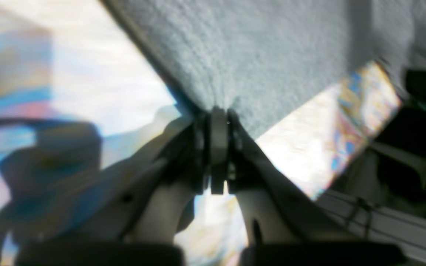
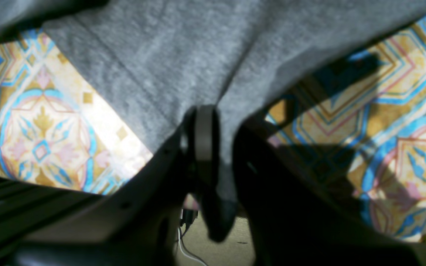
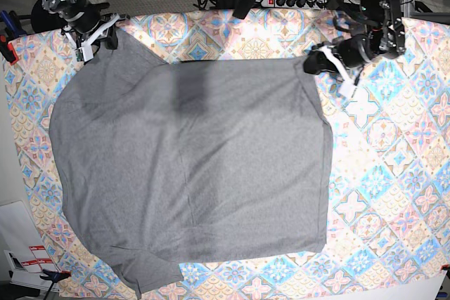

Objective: Fold the T-shirt properly

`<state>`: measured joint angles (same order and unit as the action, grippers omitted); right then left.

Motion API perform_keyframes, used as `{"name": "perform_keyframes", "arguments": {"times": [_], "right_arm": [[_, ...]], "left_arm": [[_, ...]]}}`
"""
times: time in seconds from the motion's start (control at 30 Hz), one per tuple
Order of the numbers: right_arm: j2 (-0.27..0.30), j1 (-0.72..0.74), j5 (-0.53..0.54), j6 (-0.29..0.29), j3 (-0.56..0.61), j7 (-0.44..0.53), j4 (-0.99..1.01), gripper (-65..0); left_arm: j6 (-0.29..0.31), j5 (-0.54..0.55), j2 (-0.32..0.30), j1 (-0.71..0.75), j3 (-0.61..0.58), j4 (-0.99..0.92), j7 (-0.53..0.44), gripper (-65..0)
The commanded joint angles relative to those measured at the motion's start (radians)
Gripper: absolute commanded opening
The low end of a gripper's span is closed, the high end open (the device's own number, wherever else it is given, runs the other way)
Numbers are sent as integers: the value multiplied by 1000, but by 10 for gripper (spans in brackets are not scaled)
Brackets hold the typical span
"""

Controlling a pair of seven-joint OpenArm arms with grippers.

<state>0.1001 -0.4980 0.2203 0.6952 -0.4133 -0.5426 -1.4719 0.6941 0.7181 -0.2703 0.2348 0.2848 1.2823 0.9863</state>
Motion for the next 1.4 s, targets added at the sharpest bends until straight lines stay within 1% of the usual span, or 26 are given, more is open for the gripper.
{"name": "perform_keyframes", "arguments": {"times": [0.0,0.13,0.27,0.43,0.5,0.57,0.67,0.8,0.93,1.03,1.1,1.23,1.37], "right_arm": [[0,-8,-23,3,3,-37,0,-608],[0,-4,-23,3,3,-37,0,-608],[0,-4,-23,3,3,-37,0,-608],[0,-4,-22,3,1,-35,-22,-608],[-3,-6,-22,3,1,-35,-74,-608],[-7,-11,-20,3,-2,-35,-141,-608],[-13,-11,-19,3,-48,-44,-221,-608],[-43,-8,-22,3,-121,-44,-287,-608],[-49,-4,-23,3,-164,-44,-312,-608],[-49,-4,-25,3,-184,-35,-330,-608],[-50,-4,-25,3,-206,-35,-358,-608],[-50,-3,-25,3,-230,-35,-398,-608],[-50,46,-25,3,-264,-44,-399,-608]], "left_arm": [[4,5,-34,2,18,55,-4,-650],[4,-1,-45,91,63,241,-4,-650],[4,-2,-44,162,69,383,-4,-650],[4,-2,-37,180,64,389,-4,-650],[4,-2,-22,177,67,368,-4,-650],[4,-5,-20,176,67,365,-4,-650],[4,-4,-19,176,64,369,6,-650],[4,-2,-19,143,69,371,102,-650],[4,-2,-17,102,69,371,173,-650],[4,1,-17,65,69,371,245,-650],[4,4,-17,44,69,371,273,-650],[4,4,-17,8,70,371,288,-650],[4,1,-17,-25,95,366,328,-650]]}}
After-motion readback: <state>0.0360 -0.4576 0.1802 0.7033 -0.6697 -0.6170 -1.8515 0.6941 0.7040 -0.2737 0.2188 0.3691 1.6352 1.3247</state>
